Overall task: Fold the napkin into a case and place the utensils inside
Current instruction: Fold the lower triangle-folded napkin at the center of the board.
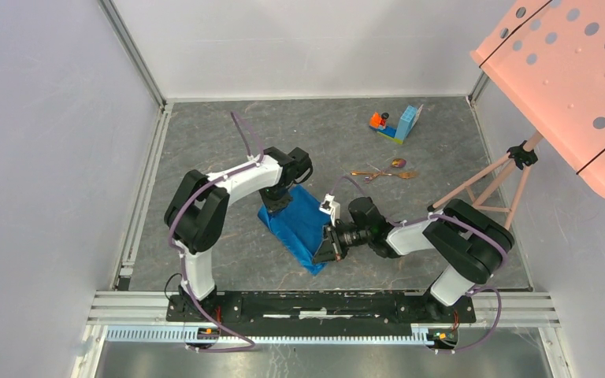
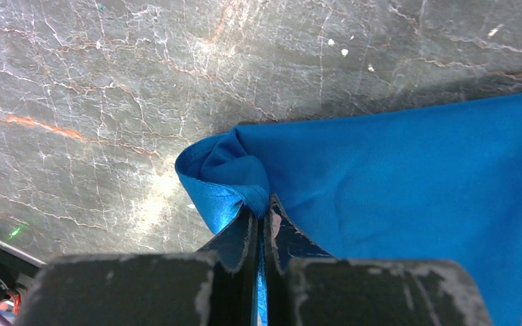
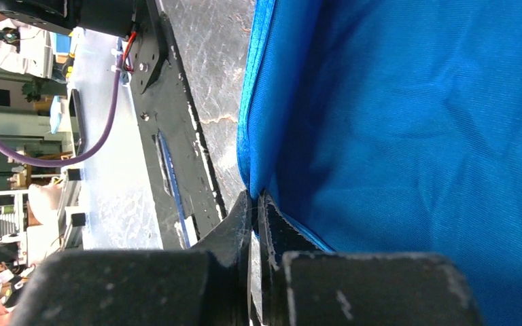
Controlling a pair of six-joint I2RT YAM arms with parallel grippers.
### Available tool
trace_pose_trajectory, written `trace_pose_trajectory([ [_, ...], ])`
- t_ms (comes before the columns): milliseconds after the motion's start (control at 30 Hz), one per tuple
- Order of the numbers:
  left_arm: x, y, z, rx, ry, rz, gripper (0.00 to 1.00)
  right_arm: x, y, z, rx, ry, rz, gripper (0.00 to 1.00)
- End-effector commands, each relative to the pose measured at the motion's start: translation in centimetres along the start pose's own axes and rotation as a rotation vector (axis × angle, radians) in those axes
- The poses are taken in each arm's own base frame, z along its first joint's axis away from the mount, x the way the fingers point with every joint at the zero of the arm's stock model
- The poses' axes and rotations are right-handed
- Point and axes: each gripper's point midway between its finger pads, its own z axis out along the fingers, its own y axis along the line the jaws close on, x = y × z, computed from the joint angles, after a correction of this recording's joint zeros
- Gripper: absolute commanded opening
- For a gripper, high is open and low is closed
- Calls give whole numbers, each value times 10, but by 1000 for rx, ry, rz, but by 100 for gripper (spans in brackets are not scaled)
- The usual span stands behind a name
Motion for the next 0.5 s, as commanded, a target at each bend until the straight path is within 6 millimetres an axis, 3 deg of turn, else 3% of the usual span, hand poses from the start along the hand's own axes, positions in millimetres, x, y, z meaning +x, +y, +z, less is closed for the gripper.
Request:
trace_pose_trajectory([
  [0,-23,3,4,-58,-95,-27,2,7,-4,-7,22,34,-54,7],
  [67,-21,4,6,-66,-90,-19,2,-1,-8,-9,63,20,-126,14],
  [233,-20,1,8,-63,-81,-10,2,-25,-15,-18,158,-53,-278,44],
  [467,-18,-3,8,-50,-68,-4,2,-52,-14,-24,238,-135,-417,69],
])
